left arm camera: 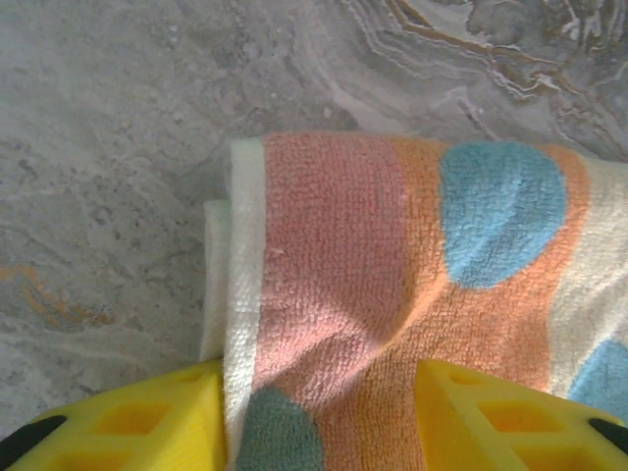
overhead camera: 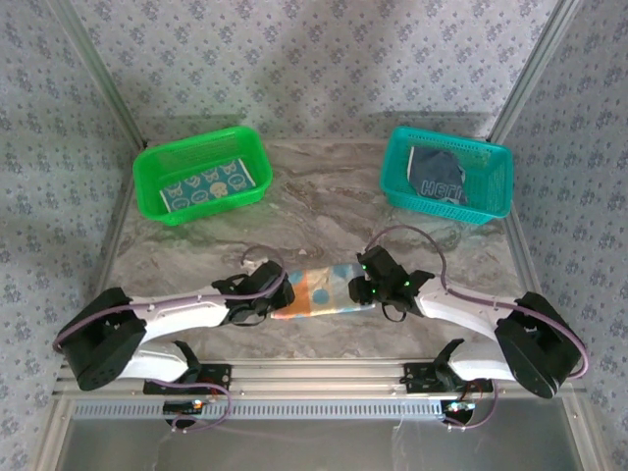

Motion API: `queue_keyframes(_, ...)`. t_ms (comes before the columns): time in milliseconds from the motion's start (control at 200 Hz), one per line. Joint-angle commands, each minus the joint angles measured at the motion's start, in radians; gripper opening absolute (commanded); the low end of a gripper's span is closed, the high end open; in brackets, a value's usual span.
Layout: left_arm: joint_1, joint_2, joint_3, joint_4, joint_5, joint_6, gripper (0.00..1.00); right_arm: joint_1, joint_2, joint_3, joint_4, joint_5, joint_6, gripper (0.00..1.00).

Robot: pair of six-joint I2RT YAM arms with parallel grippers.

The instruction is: Fold and stack the towels

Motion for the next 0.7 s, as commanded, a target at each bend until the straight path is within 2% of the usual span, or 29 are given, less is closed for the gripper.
queue_keyframes(0,-0.032,0.006,0.022,-0.07,-0.069,-0.042,0.51,0.005,-0.009,-0.004,0.003,0.003,-0.019,0.33)
queue_keyframes(235,-0.075,-0.05,0.045,-0.186,-0.178,-0.086,0.52,0.003,-0.017,-0.015,0.004,0.005,-0.014,0.33)
queue_keyframes(550,-0.082,0.027,0.024,-0.038,-0.126,-0.082,0.52,0.006,-0.02,-0.026,0.015,0.001,-0.003,0.34)
queue_keyframes(695,-0.092,0.074,0.029,-0.033,-0.126,-0.101,0.52,0.007,-0.027,-0.028,0.009,0.0,0.003,0.34)
